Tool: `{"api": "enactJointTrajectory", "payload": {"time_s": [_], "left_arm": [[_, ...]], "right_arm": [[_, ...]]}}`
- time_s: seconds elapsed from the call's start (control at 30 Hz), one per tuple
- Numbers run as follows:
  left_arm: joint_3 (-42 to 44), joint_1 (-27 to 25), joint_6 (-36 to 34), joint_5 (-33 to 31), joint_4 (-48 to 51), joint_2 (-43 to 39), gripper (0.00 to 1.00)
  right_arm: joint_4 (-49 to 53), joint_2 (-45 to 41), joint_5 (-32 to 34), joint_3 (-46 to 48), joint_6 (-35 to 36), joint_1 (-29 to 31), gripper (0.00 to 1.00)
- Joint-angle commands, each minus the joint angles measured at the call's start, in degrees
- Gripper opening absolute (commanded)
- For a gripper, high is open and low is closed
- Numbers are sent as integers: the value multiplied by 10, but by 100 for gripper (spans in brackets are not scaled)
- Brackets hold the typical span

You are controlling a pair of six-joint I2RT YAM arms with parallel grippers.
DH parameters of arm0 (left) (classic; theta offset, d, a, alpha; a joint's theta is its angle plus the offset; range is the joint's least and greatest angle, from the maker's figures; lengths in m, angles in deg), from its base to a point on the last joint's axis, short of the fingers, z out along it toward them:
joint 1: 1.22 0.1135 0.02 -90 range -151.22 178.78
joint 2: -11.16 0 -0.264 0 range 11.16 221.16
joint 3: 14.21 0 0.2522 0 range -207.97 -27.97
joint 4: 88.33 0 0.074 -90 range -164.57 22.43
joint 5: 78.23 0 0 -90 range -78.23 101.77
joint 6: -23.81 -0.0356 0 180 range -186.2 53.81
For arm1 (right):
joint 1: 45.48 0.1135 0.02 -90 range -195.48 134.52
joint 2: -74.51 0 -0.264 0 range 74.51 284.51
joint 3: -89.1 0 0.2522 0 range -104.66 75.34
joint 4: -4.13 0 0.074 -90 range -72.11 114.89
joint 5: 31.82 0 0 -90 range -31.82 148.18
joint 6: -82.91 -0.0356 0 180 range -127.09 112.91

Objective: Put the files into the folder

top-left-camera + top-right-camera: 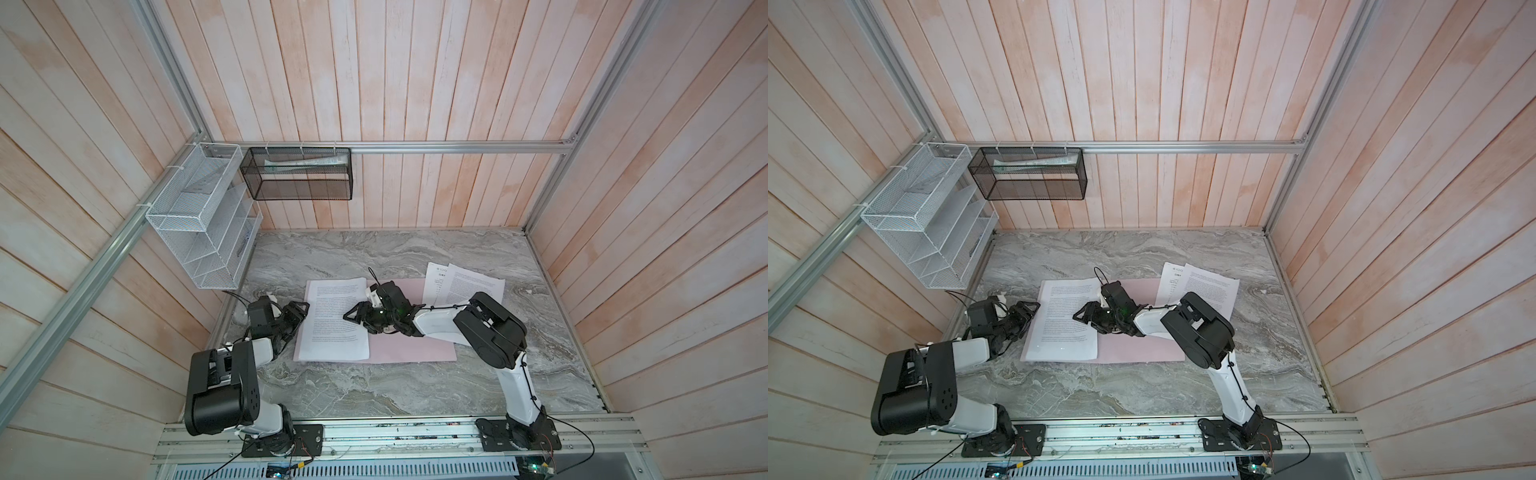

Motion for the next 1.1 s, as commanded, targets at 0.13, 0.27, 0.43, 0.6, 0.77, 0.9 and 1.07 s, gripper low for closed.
{"api": "enactJointTrajectory", "payload": {"time_s": [0.13,0.27,0.43,0.6,0.77,0.9,1.07], "left_arm": [[3,-4,-7,7,-4,-17,69],[8,-4,-6,9,-11,-13,69],[17,-4,-4,14,-27,-8,69],[24,-4,-4,16,-35,-7,69],[28,-5,-1,19,-42,-5,69],[31,-5,1,19,-44,-7,69],[37,-7,1,18,-46,-10,69]], "right_arm": [[103,-80,-13,55,85,-10,67],[110,-93,-23,87,84,-15,63],[117,-96,-30,104,86,-15,58],[113,-96,-41,118,80,-14,51],[107,-90,-45,122,71,-9,47],[97,-89,-46,122,61,-3,43],[83,-83,-50,123,49,4,23]]}}
